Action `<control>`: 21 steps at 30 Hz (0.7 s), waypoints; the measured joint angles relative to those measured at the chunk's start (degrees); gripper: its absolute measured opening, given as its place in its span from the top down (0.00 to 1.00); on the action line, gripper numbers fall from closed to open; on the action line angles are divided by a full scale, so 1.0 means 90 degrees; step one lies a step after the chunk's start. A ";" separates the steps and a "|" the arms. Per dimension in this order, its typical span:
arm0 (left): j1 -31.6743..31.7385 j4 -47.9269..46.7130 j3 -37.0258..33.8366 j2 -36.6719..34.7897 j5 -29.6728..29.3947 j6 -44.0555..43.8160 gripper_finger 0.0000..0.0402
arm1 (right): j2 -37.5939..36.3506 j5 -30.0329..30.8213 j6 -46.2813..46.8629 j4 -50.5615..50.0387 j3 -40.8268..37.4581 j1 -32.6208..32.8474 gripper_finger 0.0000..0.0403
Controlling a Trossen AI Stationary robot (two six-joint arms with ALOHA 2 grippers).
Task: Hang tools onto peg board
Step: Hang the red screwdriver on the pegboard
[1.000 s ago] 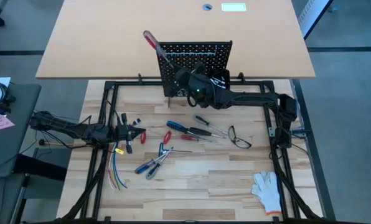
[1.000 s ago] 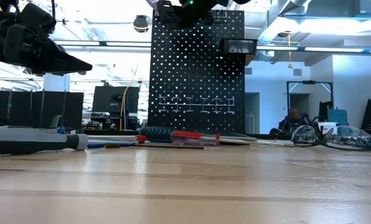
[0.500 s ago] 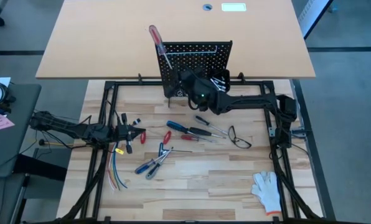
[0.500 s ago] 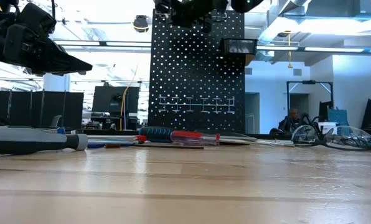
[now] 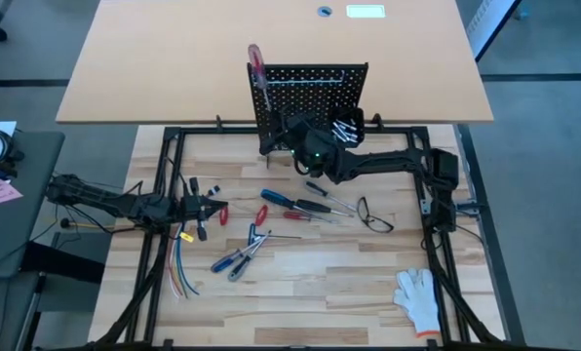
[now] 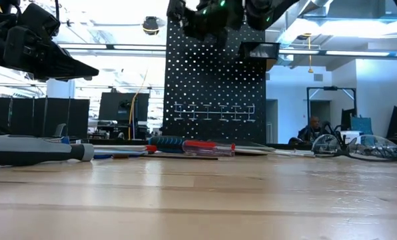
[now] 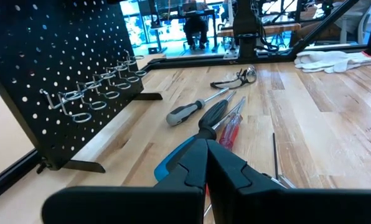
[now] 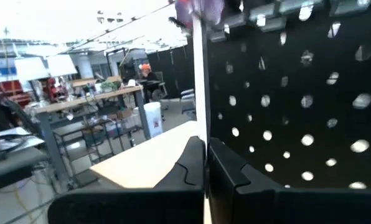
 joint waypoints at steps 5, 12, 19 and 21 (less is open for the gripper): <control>0.0000 0.0002 0.0000 0.0000 -0.0002 -0.0001 1.00 | 0.0437 0.0009 0.0067 0.0183 0.0187 -0.0027 0.99; 0.0000 0.0002 0.0000 0.0000 -0.0002 0.0000 1.00 | 0.0602 -0.0101 -0.0009 0.0168 0.0282 -0.0111 0.96; 0.0000 0.0004 0.0000 0.0000 -0.0002 0.0000 1.00 | 0.0703 -0.0102 -0.0275 -0.0326 0.0218 -0.0217 0.90; 0.0000 0.0004 0.0000 -0.0001 -0.0002 -0.0001 1.00 | 0.0740 -0.0117 -0.0280 -0.0771 0.0186 -0.0220 0.87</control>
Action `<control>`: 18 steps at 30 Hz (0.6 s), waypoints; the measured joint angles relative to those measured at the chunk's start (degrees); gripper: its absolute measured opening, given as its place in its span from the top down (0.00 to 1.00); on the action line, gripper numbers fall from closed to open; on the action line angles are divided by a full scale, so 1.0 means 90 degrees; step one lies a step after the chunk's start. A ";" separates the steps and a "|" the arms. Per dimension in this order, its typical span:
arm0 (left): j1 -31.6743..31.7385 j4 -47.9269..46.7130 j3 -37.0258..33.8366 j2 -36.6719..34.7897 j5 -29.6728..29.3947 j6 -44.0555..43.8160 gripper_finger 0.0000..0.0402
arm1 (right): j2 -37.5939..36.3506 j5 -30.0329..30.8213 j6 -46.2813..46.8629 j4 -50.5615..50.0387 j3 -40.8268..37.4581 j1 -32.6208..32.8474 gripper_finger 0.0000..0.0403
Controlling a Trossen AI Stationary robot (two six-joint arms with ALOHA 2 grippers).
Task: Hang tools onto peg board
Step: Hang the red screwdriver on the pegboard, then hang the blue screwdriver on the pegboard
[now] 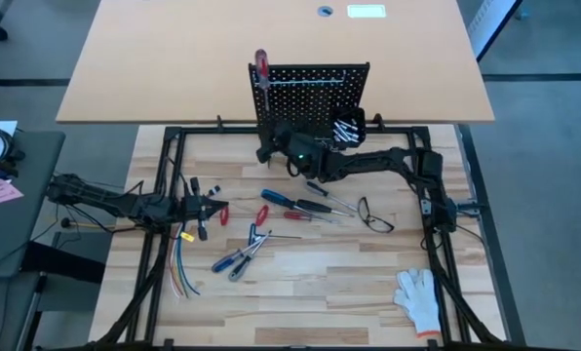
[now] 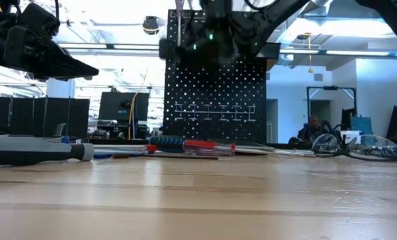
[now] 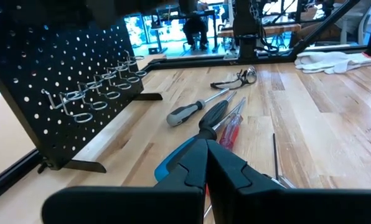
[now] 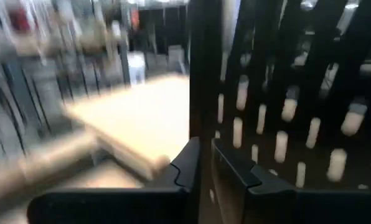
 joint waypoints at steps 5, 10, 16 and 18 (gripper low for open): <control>0.0000 0.0000 0.0000 0.0000 0.0002 0.0001 1.00 | -0.0127 0.0003 -0.0005 -0.0354 0.0070 -0.0063 0.79; 0.0000 -0.0001 0.0000 0.0001 0.0000 0.0001 1.00 | -0.0092 -0.0002 -0.0512 -0.0683 0.0034 0.0053 0.66; 0.0000 -0.0001 0.0000 0.0001 0.0000 0.0001 1.00 | -0.0393 -0.0006 -0.1084 -0.1504 0.0070 0.0484 0.53; 0.0000 -0.0001 0.0000 -0.0001 0.0000 0.0001 1.00 | -0.0457 -0.0002 -0.1338 -0.1954 0.0056 0.0690 0.51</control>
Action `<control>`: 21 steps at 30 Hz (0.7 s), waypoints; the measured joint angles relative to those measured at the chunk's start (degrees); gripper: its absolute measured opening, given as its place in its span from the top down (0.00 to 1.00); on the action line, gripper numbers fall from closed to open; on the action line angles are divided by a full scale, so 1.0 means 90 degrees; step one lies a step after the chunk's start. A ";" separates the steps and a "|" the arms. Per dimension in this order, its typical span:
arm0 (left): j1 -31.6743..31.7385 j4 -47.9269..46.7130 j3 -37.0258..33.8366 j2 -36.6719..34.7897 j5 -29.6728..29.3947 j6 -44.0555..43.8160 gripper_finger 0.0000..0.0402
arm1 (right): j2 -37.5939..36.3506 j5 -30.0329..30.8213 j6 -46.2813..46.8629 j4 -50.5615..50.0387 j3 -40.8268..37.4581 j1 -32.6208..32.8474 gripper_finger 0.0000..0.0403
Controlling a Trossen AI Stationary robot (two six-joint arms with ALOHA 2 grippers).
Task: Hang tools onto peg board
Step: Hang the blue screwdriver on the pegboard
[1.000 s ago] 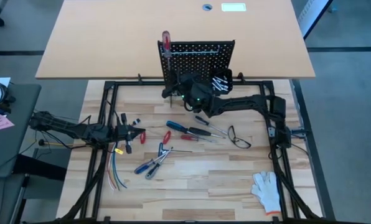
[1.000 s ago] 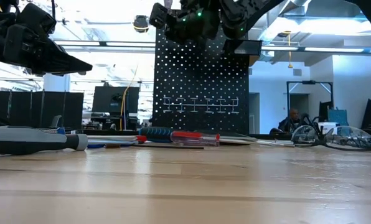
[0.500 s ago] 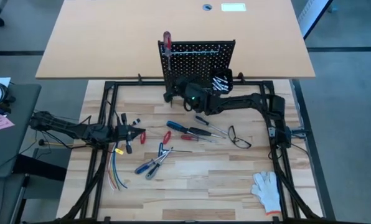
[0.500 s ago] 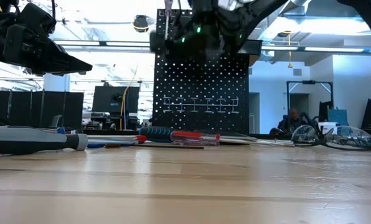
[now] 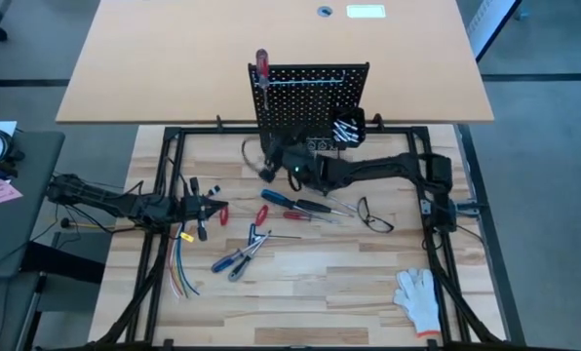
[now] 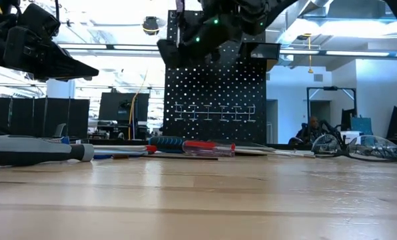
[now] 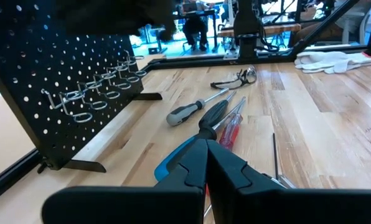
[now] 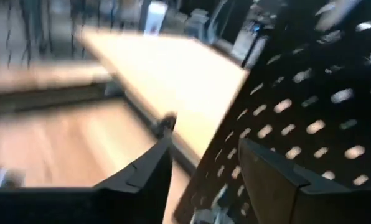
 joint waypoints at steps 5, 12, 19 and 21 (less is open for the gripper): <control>0.0000 0.0000 0.0000 0.0002 0.0000 -0.0002 1.00 | -0.0378 -0.0019 -0.0729 -0.1199 0.0005 0.0723 0.50; 0.0000 0.0000 0.0000 0.0001 0.0000 -0.0001 1.00 | -0.0864 -0.0722 -0.0863 -0.3795 0.0007 0.1929 0.51; 0.0000 0.0001 0.0000 0.0000 0.0000 -0.0002 1.00 | -0.0966 -0.2346 0.0535 -0.4464 -0.0663 0.2884 0.51; 0.0000 0.0000 0.0000 0.0002 0.0000 0.0000 1.00 | -0.0966 -0.2351 0.0920 -0.4323 -0.1078 0.3095 0.51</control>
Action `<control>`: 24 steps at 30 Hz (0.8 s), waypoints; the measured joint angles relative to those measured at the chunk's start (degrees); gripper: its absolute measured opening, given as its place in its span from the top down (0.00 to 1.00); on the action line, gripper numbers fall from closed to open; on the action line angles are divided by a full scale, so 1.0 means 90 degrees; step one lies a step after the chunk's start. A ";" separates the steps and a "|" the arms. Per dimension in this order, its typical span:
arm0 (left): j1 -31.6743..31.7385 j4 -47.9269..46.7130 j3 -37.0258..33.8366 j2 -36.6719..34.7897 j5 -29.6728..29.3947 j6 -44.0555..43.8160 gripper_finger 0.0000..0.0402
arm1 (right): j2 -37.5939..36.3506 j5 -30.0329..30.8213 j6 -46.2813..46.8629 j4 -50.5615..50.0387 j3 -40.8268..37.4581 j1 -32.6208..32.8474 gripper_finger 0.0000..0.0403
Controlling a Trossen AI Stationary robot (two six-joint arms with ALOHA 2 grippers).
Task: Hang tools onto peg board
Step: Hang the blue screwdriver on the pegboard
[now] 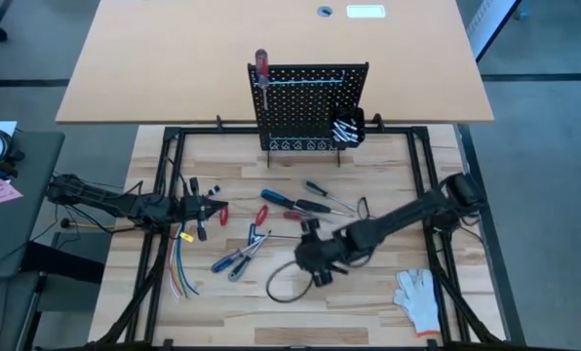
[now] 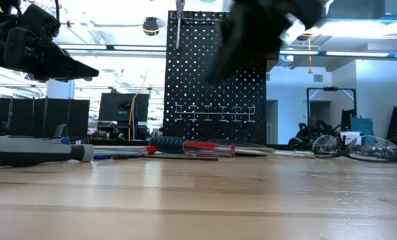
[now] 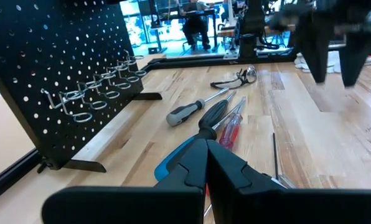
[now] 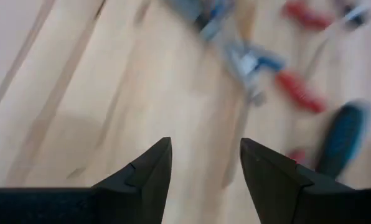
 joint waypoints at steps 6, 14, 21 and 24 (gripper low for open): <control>0.0000 0.0000 0.0000 -0.0002 0.0000 -0.0001 1.00 | 0.0007 -0.0004 0.1127 0.1294 -0.1537 0.0234 0.52; 0.0000 0.0000 0.0000 -0.0002 0.0000 -0.0002 1.00 | 0.0129 0.0107 0.1486 0.4188 -0.2546 0.0114 0.54; 0.0000 0.0000 0.0000 -0.0002 0.0000 -0.0001 1.00 | 0.0159 0.0110 0.1149 0.5254 -0.2604 0.0130 0.55; 0.0000 0.0000 0.0000 -0.0001 0.0000 0.0000 1.00 | 0.0160 -0.0168 0.0783 0.5591 -0.2414 0.0053 0.55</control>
